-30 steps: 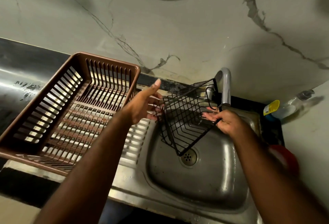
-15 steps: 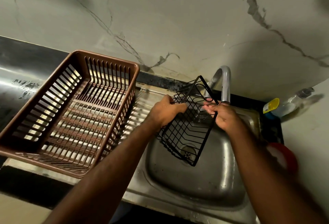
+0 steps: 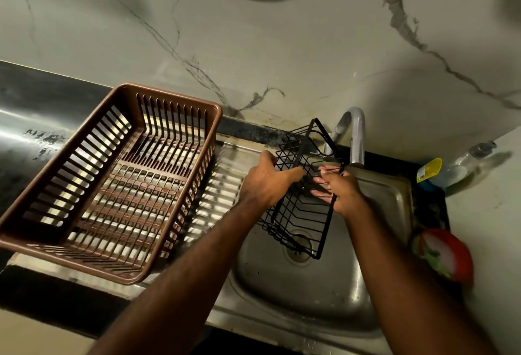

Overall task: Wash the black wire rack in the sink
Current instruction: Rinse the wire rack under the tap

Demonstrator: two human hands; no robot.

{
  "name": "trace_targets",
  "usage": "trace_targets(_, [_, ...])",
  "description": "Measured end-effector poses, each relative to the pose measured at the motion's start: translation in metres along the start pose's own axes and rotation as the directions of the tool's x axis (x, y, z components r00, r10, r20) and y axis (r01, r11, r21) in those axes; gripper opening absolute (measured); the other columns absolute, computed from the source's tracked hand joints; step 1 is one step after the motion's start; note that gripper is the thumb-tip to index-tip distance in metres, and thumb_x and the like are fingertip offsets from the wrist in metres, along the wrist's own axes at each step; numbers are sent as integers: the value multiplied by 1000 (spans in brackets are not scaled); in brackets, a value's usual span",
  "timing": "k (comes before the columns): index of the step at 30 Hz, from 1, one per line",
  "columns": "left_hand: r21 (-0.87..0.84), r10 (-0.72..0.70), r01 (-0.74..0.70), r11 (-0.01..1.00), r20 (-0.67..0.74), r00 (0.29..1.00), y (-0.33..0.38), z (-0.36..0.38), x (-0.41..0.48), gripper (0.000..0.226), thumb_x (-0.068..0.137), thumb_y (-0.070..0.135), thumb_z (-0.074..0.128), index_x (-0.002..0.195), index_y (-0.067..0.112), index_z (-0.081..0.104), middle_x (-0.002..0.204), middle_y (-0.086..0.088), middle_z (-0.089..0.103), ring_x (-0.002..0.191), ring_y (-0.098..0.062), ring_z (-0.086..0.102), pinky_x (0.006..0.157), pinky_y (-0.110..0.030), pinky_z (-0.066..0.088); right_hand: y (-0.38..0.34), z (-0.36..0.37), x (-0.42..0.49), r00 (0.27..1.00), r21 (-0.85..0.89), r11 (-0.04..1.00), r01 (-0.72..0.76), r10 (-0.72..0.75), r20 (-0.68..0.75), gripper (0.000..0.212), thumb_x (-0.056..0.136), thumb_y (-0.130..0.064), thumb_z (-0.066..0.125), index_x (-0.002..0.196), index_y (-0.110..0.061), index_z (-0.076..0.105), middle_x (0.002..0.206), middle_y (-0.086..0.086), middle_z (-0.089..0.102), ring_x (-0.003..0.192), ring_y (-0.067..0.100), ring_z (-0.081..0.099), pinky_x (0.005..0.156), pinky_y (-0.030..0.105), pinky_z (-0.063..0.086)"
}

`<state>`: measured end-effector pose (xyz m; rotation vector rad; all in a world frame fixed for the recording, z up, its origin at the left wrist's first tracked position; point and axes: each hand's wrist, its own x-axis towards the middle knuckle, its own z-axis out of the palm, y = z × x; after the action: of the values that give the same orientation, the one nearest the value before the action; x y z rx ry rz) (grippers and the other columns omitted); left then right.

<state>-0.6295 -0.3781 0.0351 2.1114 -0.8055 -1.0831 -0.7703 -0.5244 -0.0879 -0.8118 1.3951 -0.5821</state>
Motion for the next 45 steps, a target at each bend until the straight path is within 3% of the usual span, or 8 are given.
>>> trace_targets(5, [1,-27,27,1000,-17,999,2,-4,1,89,64,65,64,138,22,41,124,-8,59,104,-28,59,92,-49,54,-2,-4,-12,972,62,986,-156,142,188,36,99,0,46,134,2,53,103,19,69,92,30,69,69,38,62])
trace_targets(12, [-34,-18,17,999,-16,1000,-2,-3,1,95,64,64,63,147,29,36,133,-9,58,110,-29,57,98,-51,51,-5,-19,-22,935,187,954,-235,169,313,48,94,-9,36,137,9,48,119,34,64,109,47,65,73,50,61])
trace_targets(22, [68,25,-26,997,15,1000,6,3,-3,92,64,69,58,146,33,38,127,-9,62,103,-29,63,92,-46,56,-6,-1,-21,970,-44,977,-207,211,124,29,96,10,47,122,6,61,114,20,71,87,25,72,57,26,61])
trace_targets(27, [95,70,-77,993,72,995,2,6,-11,100,61,73,62,145,26,34,127,-8,61,102,-26,62,85,-41,56,-2,3,-19,991,-132,986,-101,87,-105,9,85,4,72,93,6,69,57,10,70,62,20,69,49,23,53])
trace_targets(30, [98,116,-118,988,32,993,-3,11,-14,94,70,70,64,145,23,33,123,-5,61,99,-23,60,78,-36,52,-5,0,-21,996,-71,994,-82,79,-39,8,91,4,65,98,6,68,70,14,72,55,16,72,49,22,57])
trace_targets(36, [11,101,-100,995,-55,993,-14,8,-14,82,77,62,63,145,23,37,124,-4,62,101,-22,59,86,-37,51,-11,-11,-30,943,22,982,-186,172,284,33,97,-2,43,123,8,61,108,23,71,78,26,75,61,29,61])
trace_targets(41, [-23,106,-108,994,-73,992,-16,10,-18,79,80,57,62,146,21,36,127,-6,63,102,-22,60,86,-37,52,-11,-21,-32,904,23,980,-197,173,391,39,97,-10,39,124,7,61,112,23,70,94,30,72,88,43,57])
trace_targets(45, [-32,109,-113,993,-96,989,-18,12,-18,81,79,60,60,145,20,36,129,-8,62,103,-23,60,87,-38,52,-12,-23,-33,899,-56,983,-175,183,397,33,98,2,41,126,7,58,121,26,66,96,30,72,81,39,61])
